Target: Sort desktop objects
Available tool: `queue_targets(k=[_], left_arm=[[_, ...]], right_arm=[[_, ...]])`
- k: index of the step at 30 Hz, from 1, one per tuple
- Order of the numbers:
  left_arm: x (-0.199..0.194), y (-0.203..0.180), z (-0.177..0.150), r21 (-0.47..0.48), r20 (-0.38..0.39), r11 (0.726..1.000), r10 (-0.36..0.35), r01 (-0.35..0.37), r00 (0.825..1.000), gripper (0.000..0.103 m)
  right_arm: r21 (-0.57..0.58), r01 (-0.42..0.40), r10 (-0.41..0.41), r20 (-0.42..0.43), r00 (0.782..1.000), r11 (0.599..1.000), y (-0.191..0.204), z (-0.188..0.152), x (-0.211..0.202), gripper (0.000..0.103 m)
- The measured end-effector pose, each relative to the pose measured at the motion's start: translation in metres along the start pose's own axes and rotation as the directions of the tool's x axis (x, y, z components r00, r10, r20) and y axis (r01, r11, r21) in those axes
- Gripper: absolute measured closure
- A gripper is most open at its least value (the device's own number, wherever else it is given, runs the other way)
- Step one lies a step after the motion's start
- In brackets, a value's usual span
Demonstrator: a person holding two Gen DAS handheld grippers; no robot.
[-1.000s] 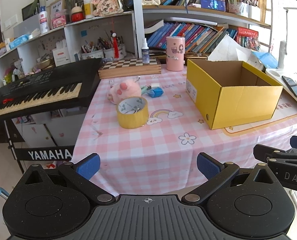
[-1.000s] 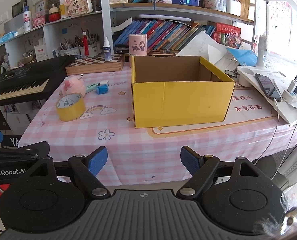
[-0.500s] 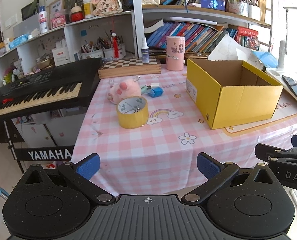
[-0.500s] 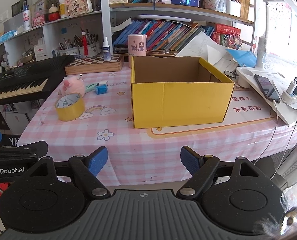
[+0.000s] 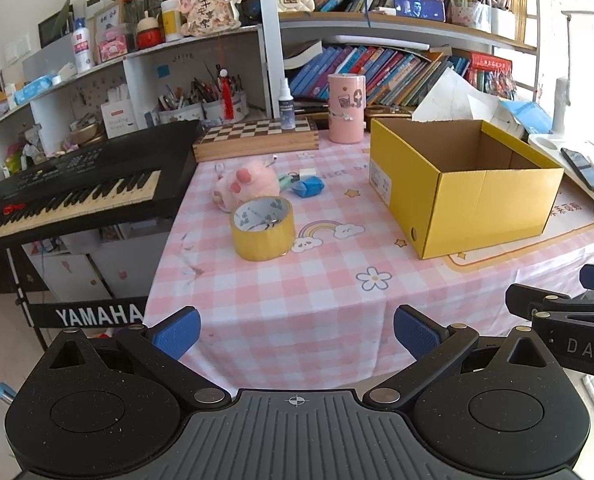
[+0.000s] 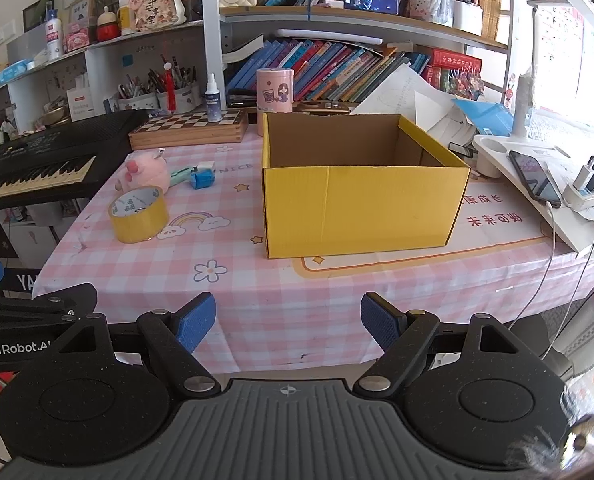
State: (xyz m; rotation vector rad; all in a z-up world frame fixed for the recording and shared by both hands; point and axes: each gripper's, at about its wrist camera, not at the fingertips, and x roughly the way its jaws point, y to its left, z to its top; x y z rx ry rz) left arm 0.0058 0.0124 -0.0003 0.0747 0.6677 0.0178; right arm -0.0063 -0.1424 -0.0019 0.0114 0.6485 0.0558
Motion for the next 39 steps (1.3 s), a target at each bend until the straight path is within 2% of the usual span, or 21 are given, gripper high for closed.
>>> queue_targets(k=[24,39], left_arm=[[0.0006,0.0035,0.0007,-0.025,-0.003,1.0,-0.016,0.016,1.0,0.0],[-0.0024,0.0078,0.0004,-0.033,-0.001,0.999,0.0,0.0,1.0,0.0]], right_arm=[[-0.004,-0.001,0.001,-0.001,1.0,1.0,0.0014,-0.0001,0.0014,0.023],[-0.011,-0.012,0.012,-0.004,1.0,1.0,0.0042,-0.0019,0.0028,0.03]])
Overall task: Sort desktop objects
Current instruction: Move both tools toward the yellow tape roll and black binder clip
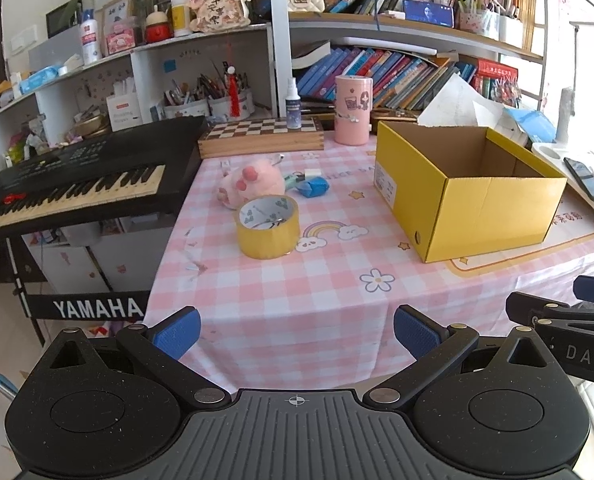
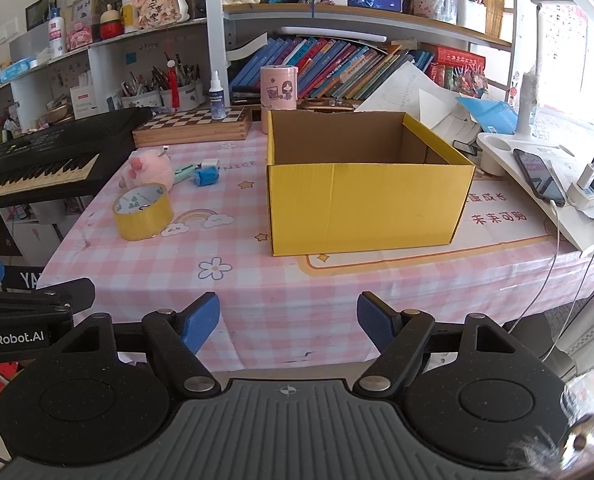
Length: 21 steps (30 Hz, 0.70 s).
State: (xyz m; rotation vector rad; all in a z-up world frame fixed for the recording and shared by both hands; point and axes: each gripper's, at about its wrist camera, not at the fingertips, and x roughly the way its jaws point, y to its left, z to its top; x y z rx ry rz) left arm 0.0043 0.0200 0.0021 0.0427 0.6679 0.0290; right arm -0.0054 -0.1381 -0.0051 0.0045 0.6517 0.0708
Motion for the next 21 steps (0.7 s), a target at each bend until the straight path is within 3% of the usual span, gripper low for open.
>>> queue_targets(k=[21], left_arm=[[0.001,0.036,0.0,-0.056,-0.003,0.996,0.063,-0.063,0.998,0.0]], right_arm=[[-0.095,-0.11,0.109,-0.015,0.994,0.989,0.039,0.011,0.008,0.039]])
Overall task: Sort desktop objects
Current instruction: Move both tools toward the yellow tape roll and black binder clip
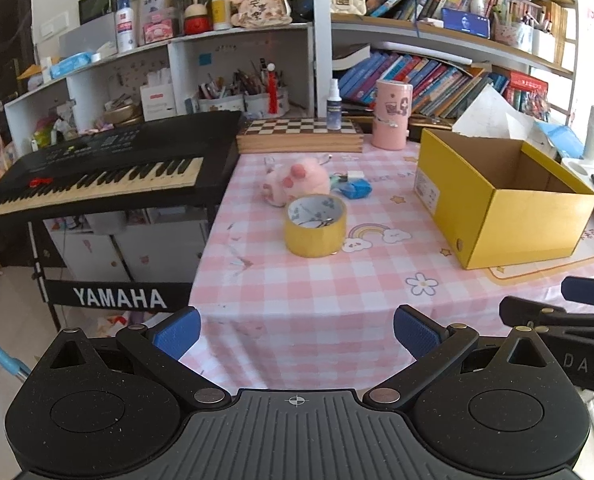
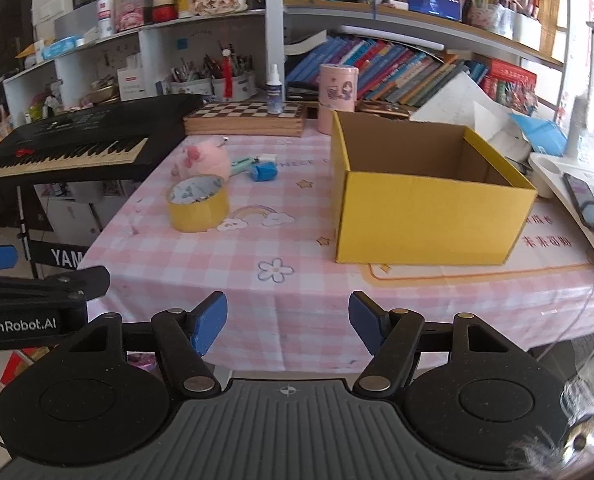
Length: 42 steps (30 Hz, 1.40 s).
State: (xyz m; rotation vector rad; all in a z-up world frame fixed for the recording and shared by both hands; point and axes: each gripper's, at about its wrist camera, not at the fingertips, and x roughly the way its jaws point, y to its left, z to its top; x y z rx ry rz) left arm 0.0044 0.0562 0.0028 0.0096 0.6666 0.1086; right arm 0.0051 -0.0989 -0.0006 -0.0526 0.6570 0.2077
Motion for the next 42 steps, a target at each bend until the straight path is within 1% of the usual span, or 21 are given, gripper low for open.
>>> queue_targets(k=[3,5,11,14,24,31,42], left_arm=[[0.004,0.002,0.003,0.002,0.007,1.0,0.01,-0.01,1.0,0.0],[0.007,0.003,0.005,0.005,0.01,1.0,0.01,-0.01,1.0,0.0],[0.021,0.002,0.008,0.007,-0.01,1.0,-0.012,0.012,1.0,0.0],[0.032,0.002,0.011,0.01,-0.025,1.0,-0.011,0.012,1.0,0.0],[0.073,-0.001,0.034,0.01,-0.035,1.0,-0.017,0.017,0.999,0.0],[0.1,0.005,0.043,-0.014,-0.037,0.999,-0.031,0.03,0.999,0.0],[0.137,0.007,0.055,-0.027,-0.041,0.999,-0.03,0.029,0.999,0.0]], right_arm=[[-0.016,-0.013,0.013,0.004,1.0,1.0,0.003,0.003,0.004,0.043],[-0.021,-0.02,0.02,0.006,1.0,1.0,0.003,0.005,0.008,0.049],[-0.031,-0.045,0.045,0.001,0.999,0.999,0.004,0.013,0.023,0.057],[-0.024,-0.049,0.049,0.003,0.999,0.999,0.002,0.019,0.034,0.058],[-0.026,-0.064,0.064,0.003,0.998,0.998,-0.004,0.049,0.072,0.058],[-0.042,-0.087,0.087,-0.008,0.996,0.995,-0.006,0.069,0.1,0.058],[-0.063,-0.126,0.125,-0.033,0.992,0.99,-0.003,0.089,0.135,0.06]])
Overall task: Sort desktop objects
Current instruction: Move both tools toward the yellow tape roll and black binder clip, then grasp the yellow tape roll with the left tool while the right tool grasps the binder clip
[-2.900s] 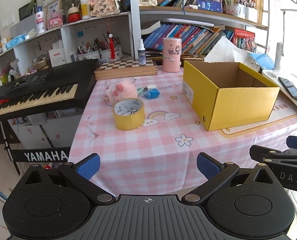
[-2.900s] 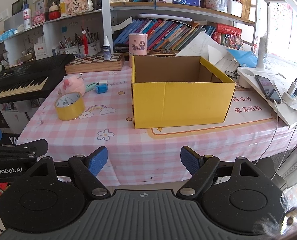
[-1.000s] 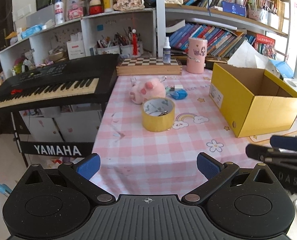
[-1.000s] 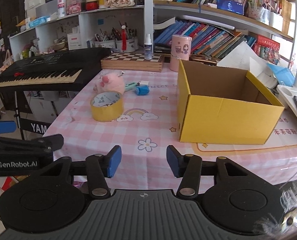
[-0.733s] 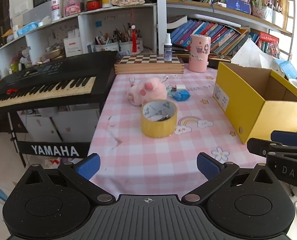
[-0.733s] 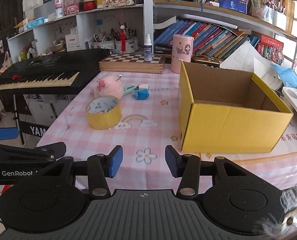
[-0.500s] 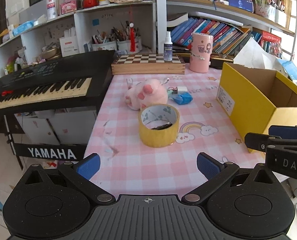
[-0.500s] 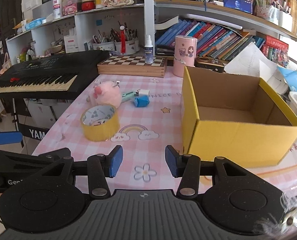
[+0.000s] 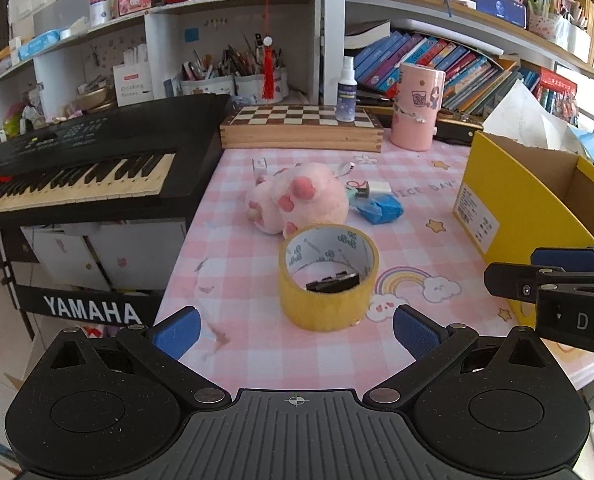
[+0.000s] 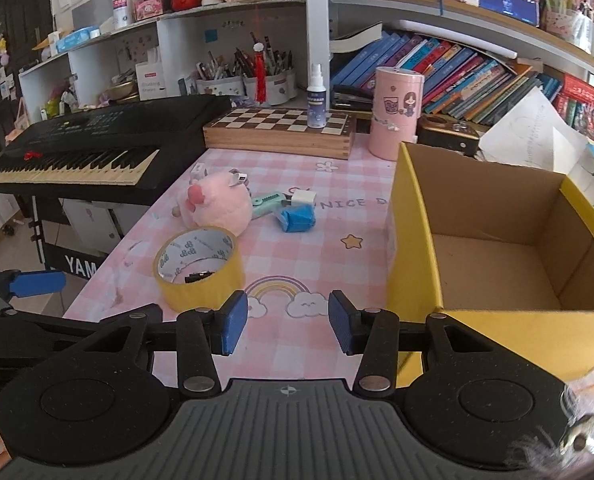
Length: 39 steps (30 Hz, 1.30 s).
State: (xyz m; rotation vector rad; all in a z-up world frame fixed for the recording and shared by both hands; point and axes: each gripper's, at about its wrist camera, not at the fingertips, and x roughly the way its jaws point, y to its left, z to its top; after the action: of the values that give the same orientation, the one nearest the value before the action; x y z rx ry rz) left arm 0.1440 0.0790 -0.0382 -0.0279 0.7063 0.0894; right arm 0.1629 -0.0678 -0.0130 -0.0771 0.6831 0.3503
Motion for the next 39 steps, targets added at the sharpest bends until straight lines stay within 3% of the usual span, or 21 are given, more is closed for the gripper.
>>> queue_targets(k=[13,23,26,27,31,39], left_arm=[[0.07,-0.017,0.013,0.084,-0.024,0.996,-0.042,0.044,0.999,0.0],[0.098,-0.021,0.013,0.12,-0.065,0.992,-0.033,0.04,0.997,0.001],[0.103,-0.021,0.011,0.124,-0.082,0.991,-0.032,0.042,0.996,0.011],[0.102,-0.019,0.011,0.115,-0.079,0.992,-0.047,0.056,0.996,0.019],[0.095,-0.018,0.013,0.102,-0.072,0.993,-0.052,0.059,0.996,0.02],[0.041,0.009,0.025,-0.073,0.029,0.992,-0.105,0.107,0.994,0.02]], right_arm=[[0.001,0.036,-0.036,0.005,0.999,0.999,-0.017,0.014,0.018,0.06],[0.003,0.02,-0.02,0.001,1.0,1.0,-0.022,0.017,0.025,0.06],[0.003,0.017,-0.017,0.002,1.0,1.0,-0.022,0.017,0.026,0.06],[0.003,0.016,-0.016,0.002,1.0,1.0,-0.023,0.018,0.026,0.06],[0.001,0.016,-0.016,0.012,1.0,1.0,-0.023,0.02,0.026,0.06],[-0.009,0.014,-0.013,0.043,0.999,1.0,-0.022,0.027,0.025,0.06]])
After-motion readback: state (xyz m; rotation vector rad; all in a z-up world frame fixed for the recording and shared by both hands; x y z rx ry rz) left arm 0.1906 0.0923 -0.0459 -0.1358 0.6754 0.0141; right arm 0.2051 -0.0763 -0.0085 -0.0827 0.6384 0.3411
